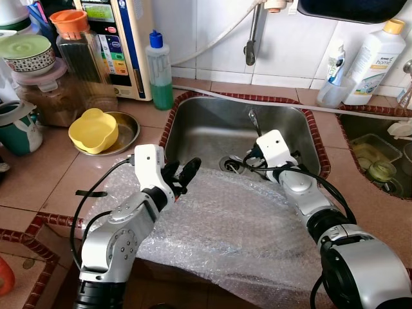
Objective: Kitchen organization
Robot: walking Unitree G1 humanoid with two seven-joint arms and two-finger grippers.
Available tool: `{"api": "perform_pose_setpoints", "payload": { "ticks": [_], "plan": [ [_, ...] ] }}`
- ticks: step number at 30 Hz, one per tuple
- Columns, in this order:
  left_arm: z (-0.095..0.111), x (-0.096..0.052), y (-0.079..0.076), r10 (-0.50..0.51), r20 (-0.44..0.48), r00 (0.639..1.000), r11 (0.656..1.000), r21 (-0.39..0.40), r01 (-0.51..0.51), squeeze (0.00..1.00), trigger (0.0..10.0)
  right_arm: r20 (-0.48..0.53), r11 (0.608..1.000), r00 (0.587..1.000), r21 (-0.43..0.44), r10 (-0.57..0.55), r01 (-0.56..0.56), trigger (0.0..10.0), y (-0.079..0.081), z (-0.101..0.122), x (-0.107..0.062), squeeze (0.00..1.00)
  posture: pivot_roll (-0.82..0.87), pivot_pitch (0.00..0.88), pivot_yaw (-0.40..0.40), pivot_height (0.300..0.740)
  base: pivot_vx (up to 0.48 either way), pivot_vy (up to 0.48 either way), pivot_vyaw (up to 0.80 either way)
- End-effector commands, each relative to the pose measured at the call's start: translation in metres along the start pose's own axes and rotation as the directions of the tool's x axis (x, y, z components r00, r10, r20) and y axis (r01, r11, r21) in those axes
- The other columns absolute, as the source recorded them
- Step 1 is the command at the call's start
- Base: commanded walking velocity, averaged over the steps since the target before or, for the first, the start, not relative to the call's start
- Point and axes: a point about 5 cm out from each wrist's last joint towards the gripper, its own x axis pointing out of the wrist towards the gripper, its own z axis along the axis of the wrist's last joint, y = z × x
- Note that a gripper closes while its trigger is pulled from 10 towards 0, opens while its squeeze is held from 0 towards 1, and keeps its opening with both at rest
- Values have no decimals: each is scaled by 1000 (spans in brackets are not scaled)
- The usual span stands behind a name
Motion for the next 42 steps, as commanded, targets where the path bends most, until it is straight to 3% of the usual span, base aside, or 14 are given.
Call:
{"api": "perform_pose_setpoints", "payload": {
  "ticks": [1, 16, 24, 28, 33, 37, 39, 40, 42],
  "plan": [
    [1, -2, -1, -12, 2, 1000, 1000, 22, 11, 1000, 10000, -15, 1000, 1000, -13, -4, 4, 10000, -3, 0, 1, 1000, 242, 33, 29, 740, 0, 0, 0],
    [0, -6, 1, -9, -18, 1000, 997, 74, 10, 1000, 10000, -46, 1000, 999, -8, 19, -19, 10000, 3, -9, -2, 1000, 241, 30, 40, 740, 0, 0, 0],
    [3, -3, 4, 19, 7, 1000, 992, 122, -20, 1000, 10000, -13, 998, 1000, 61, 6, -5, 10000, -1, -7, -3, 1000, 233, 30, 40, 740, 0, 0, 0],
    [14, 2, 15, 91, 61, 994, 988, 120, -97, 1000, 10000, 45, 993, 999, 115, 14, -19, 10000, -3, -3, -4, 1000, 207, 29, 37, 740, 0, 0, 0],
    [29, 9, 28, 152, 132, 979, 969, 175, -174, 1000, 10000, 127, 986, 991, 152, 50, -69, 10000, -1, 0, -8, 1000, 180, 28, 42, 740, 0, 0, 0],
    [45, 16, 45, 272, 195, 942, 931, 195, -309, 1000, 10000, 222, 969, 967, 184, 124, -166, 10000, 8, 2, -16, 1000, 157, 29, 59, 740, 0, 0, 0],
    [46, 17, 47, 289, 199, 936, 923, 204, -328, 1000, 10000, 234, 967, 964, 186, 130, -175, 10000, 9, 3, -17, 1000, 154, 29, 61, 740, 0, 0, 0],
    [54, 20, 56, 341, 232, 911, 902, 192, -387, 1000, 10000, 261, 967, 955, 169, 143, -191, 10000, 12, 4, -23, 1000, 145, 29, 65, 740, 0, 0, 0],
    [59, 22, 61, 371, 254, 893, 890, 177, -420, 1000, 10000, 277, 967, 948, 152, 156, -204, 10000, 14, 5, -26, 1000, 140, 30, 68, 740, 0, 0, 0]
  ]
}}
